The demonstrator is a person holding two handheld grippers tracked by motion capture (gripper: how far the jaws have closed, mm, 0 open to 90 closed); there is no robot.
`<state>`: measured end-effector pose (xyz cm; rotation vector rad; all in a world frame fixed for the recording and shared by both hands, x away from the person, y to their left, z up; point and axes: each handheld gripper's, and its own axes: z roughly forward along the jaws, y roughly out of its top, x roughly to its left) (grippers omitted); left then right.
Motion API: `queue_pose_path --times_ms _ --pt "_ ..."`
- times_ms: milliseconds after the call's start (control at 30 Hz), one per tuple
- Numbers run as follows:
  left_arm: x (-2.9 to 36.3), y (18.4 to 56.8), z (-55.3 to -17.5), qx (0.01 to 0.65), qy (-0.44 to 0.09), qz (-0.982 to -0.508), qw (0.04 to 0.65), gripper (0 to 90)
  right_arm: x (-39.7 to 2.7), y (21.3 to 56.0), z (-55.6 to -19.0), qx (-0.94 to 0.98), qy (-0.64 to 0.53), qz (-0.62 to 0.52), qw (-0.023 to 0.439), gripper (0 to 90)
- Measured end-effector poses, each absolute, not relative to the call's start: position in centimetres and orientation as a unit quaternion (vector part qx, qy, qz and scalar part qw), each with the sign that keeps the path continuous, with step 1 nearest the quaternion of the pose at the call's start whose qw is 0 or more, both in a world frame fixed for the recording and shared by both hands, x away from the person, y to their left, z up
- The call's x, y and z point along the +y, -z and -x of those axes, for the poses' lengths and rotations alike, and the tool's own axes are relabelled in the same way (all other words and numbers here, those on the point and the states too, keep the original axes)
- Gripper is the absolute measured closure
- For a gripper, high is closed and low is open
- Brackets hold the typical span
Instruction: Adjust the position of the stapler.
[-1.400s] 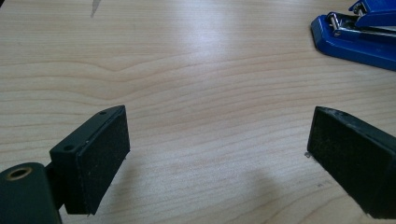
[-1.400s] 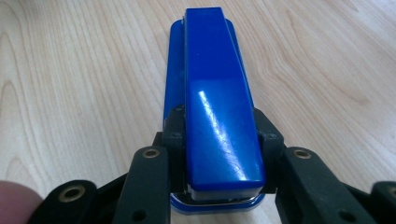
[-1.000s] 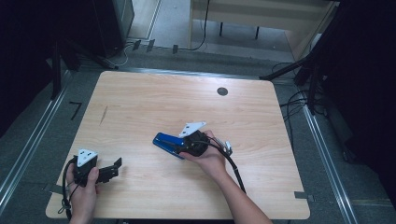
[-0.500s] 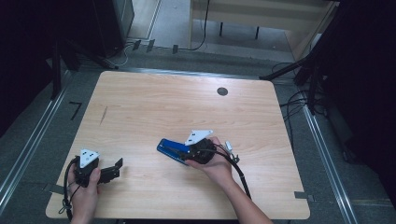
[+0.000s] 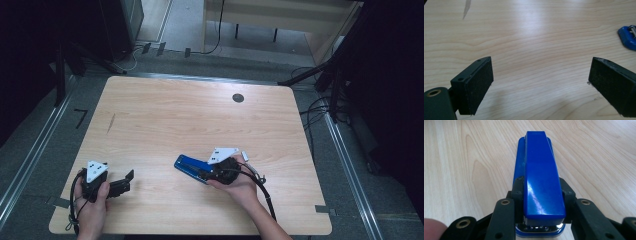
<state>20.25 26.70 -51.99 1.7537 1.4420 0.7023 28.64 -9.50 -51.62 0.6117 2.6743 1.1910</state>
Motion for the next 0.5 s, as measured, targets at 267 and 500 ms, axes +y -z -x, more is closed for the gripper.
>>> queue_pose_path --times_ms 267,500 --pt "23.9 50.9 -19.4 0.528 -0.239 -0.693 0.429 6.1 -11.1 51.9 -27.2 0.889 -0.399 -0.209 0.079 67.1" --pt "20.4 51.1 -19.6 0.497 -0.218 -0.718 0.435 10.9 -11.6 52.2 -26.1 0.886 -0.399 -0.220 0.089 66.9"
